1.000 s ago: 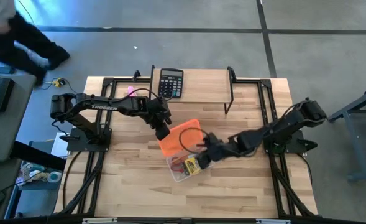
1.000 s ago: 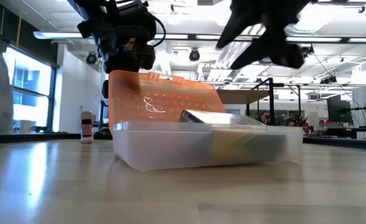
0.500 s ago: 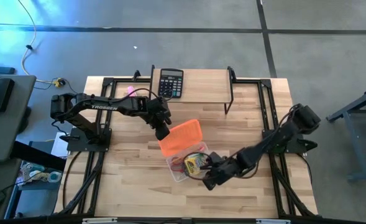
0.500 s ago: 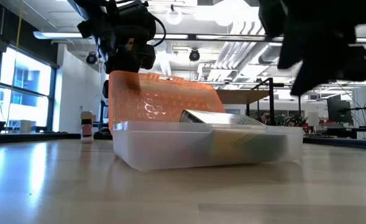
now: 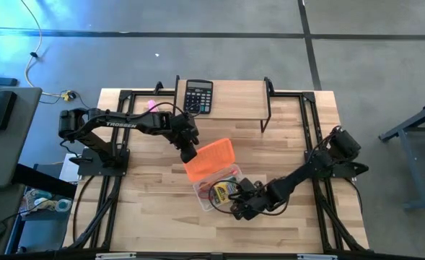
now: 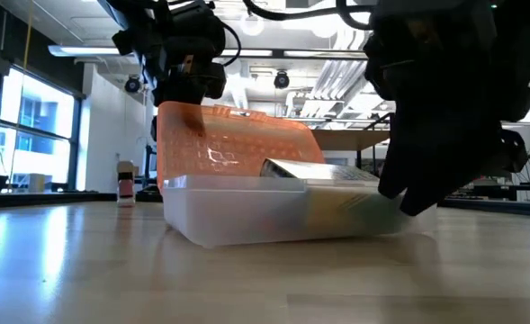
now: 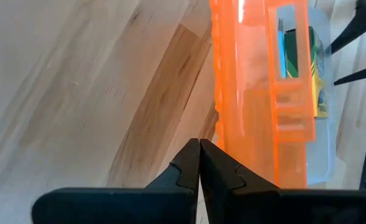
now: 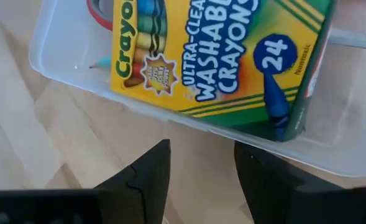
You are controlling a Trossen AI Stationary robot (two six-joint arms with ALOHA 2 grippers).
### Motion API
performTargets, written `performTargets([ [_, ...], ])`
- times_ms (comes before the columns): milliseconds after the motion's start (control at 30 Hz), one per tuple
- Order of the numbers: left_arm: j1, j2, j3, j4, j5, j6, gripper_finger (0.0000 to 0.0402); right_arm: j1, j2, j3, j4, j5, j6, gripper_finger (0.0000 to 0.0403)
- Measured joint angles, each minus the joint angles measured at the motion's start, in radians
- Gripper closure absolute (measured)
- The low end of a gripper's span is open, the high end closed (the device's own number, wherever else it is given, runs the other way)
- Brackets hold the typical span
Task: Pack school essentials
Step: Close the orange supply box
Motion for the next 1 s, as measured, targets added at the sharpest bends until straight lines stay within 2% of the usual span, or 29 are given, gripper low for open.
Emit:
performTargets([
  [700,-0.127,-0.001,0.002,0.01,0.005,-0.019,0.0401,-0.053,0.026,0.0,0.086,0.028,0.0,0.0234],
  [1000,-0.184,-0.001,0.102,-0.013,0.007,-0.015,0.0401,-0.064,0.027,0.0,0.086,0.034,0.016,0.0234],
])
